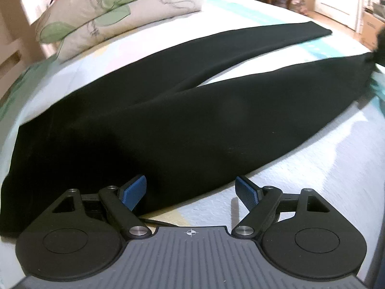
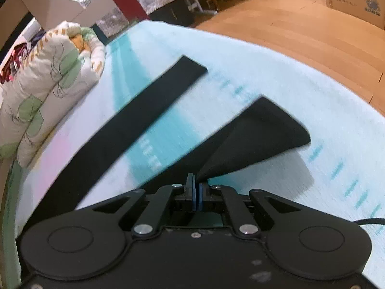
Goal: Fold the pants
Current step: 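Close the left gripper on the trouser waist edge while the right gripper lifts the cuffs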
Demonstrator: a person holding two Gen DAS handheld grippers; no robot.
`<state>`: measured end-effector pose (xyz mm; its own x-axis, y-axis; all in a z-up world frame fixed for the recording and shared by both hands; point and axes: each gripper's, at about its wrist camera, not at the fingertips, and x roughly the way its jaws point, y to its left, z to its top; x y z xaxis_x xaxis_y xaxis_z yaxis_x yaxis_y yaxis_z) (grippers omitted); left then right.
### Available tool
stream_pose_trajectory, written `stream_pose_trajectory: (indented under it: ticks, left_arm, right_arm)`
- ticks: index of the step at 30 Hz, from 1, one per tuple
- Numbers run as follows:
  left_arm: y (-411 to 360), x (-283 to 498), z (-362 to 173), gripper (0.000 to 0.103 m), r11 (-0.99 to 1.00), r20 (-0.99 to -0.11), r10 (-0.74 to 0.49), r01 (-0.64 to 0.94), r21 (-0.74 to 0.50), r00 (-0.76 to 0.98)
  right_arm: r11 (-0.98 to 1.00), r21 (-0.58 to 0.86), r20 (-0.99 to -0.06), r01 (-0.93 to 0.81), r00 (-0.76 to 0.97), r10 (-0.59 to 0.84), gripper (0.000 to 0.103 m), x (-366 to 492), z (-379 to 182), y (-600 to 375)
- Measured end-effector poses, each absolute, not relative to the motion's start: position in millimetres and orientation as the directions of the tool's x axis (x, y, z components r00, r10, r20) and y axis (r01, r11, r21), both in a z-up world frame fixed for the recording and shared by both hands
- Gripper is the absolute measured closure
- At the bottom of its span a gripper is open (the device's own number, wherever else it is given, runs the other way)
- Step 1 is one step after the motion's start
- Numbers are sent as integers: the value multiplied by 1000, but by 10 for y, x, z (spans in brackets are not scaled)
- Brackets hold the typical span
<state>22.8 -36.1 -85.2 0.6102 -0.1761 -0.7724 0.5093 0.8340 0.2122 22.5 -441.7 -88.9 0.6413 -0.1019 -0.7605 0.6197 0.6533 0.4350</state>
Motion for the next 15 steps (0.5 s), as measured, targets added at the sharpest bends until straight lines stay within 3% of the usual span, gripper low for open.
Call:
stream_pose_trajectory:
  ticks: [10, 13, 15]
  left_arm:
    - [-456, 101, -980, 23, 789, -739, -124, 517, 331, 662]
    - [-494, 73, -1017, 35, 756, -720, -127, 536, 375, 682]
    - [-506, 71, -1008, 61, 738, -730, -172, 577, 349, 661]
  right_arm:
    - [645, 474, -718, 599, 687, -112, 98, 326, -527, -4369]
    - [645, 472, -722, 602, 683, -109, 98, 318, -499, -4353]
    - [639, 471, -726, 608, 679, -110, 98, 317, -488, -4347]
